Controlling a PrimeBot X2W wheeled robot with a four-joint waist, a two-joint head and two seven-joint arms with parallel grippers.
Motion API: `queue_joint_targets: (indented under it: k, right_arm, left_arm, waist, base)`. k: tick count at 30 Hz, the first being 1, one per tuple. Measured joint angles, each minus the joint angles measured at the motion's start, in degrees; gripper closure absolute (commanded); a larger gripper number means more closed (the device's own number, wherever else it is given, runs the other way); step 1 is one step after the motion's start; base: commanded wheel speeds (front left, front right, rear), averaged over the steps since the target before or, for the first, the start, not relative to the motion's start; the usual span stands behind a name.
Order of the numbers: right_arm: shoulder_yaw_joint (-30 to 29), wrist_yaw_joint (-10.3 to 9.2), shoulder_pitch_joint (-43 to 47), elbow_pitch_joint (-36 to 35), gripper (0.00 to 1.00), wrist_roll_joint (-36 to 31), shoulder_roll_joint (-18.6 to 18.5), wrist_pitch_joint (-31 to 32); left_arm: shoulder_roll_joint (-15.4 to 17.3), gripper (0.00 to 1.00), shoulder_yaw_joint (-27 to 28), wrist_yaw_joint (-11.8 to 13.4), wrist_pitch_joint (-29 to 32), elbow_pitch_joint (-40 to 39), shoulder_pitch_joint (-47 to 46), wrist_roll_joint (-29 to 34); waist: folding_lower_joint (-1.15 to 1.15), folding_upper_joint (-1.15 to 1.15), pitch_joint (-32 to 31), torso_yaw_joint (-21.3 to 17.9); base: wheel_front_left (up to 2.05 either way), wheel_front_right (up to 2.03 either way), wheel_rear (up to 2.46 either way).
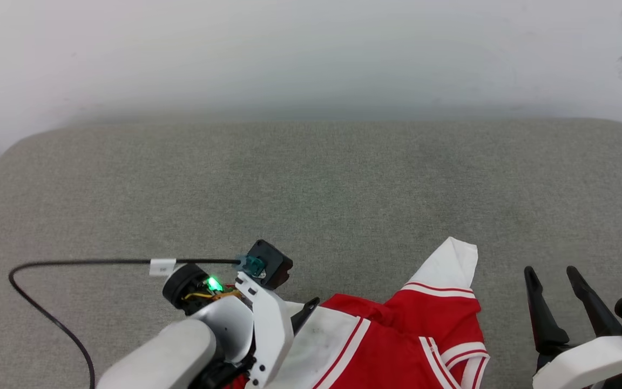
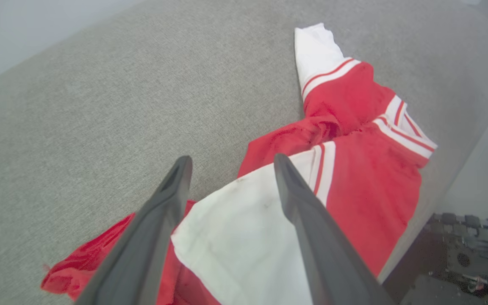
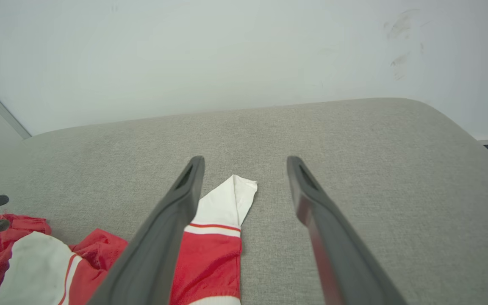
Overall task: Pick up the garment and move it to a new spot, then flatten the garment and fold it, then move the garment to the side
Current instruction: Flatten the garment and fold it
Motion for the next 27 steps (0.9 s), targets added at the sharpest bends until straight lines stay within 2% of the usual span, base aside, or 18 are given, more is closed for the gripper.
queue_joint_targets:
  k: [3, 5, 9, 14, 16, 17, 20, 22, 25, 27]
  right_arm:
    - [0.8, 0.0, -0.4, -0.03, 0.0, -0.05, -0.01, 0.14]
    - [1.55, 0.0, -1.39, 0.03, 0.0, -0.19, 0.0, 0.07]
    - [2.05, 0.0, -2.4, 0.54, 0.0, -0.12, 0.0, -0.29]
    - [1.96, 0.0, -2.91, 1.23, 0.0, 0.23, 0.0, -0.8]
    - [1.74, 0.0, -3.03, 1.34, 0.0, 0.23, 0.0, -0.88]
    - [1.59, 0.0, -3.02, 1.46, 0.0, 0.23, 0.0, -0.89]
    - [1.1, 0.0, -3.02, 1.74, 0.0, 0.31, 0.0, -1.03]
    - [0.9, 0.0, -3.02, 1.92, 0.0, 0.32, 0.0, -1.0]
    - [0.69, 0.0, -3.01, 2.12, 0.0, 0.3, 0.01, -0.76]
    - [0.49, 0.0, -3.0, 2.12, 0.0, 0.3, -0.01, -0.48]
  left_arm:
    - [2.29, 0.0, -2.64, -5.06, 6.36, 2.21, -4.31, 0.11]
    - [3.18, 0.0, -5.01, -7.19, 10.37, 3.83, -6.28, -0.47]
    - [3.74, 0.0, -8.4, -8.38, 14.12, 5.97, -8.51, -2.85]
    - [4.15, 0.0, -10.69, -8.6, 14.0, 8.24, -10.39, -4.01]
    - [4.14, 0.89, -11.41, -8.61, 13.49, 8.47, -10.45, -4.49]
    - [4.11, 1.0, -11.7, -8.61, 13.01, 8.56, -10.74, -4.48]
    - [3.92, 1.0, -11.01, -8.68, 10.34, 8.89, -11.59, -4.21]
    - [3.75, 1.0, -9.79, -7.84, 8.11, 8.76, -11.8, -4.25]
    - [3.67, 1.0, -7.2, -5.27, 4.04, 7.6, -11.82, -4.23]
    - [3.89, 1.0, -4.7, -2.53, 1.0, 6.58, -11.8, -4.33]
  waist:
    - [0.0, 0.0, 1.53, 0.21]
    - [0.0, 0.0, 2.62, 0.09]
    - [0.0, 0.0, 4.46, -0.98]
    - [0.01, 0.0, 6.52, -2.68]
    - [0.01, 0.0, 7.13, -3.17]
    - [0.0, 0.0, 7.36, -3.28]
    - [0.01, 0.0, 7.44, -3.09]
    - [0.0, 0.0, 7.09, -2.69]
    - [0.0, 0.0, 6.2, -1.97]
    - [0.01, 0.0, 5.56, -1.34]
  base:
    - [0.0, 0.0, 0.0]
    - [0.0, 0.0, 0.0]
    - [0.0, 0.0, 0.0]
    - [0.0, 0.0, 0.0]
    - [0.0, 0.0, 0.0]
    - [0.0, 0.0, 0.0]
    - [0.0, 0.0, 0.0]
    - [0.0, 0.0, 0.0]
    - [0.0, 0.0, 0.0]
    - [0.0, 0.0, 0.0]
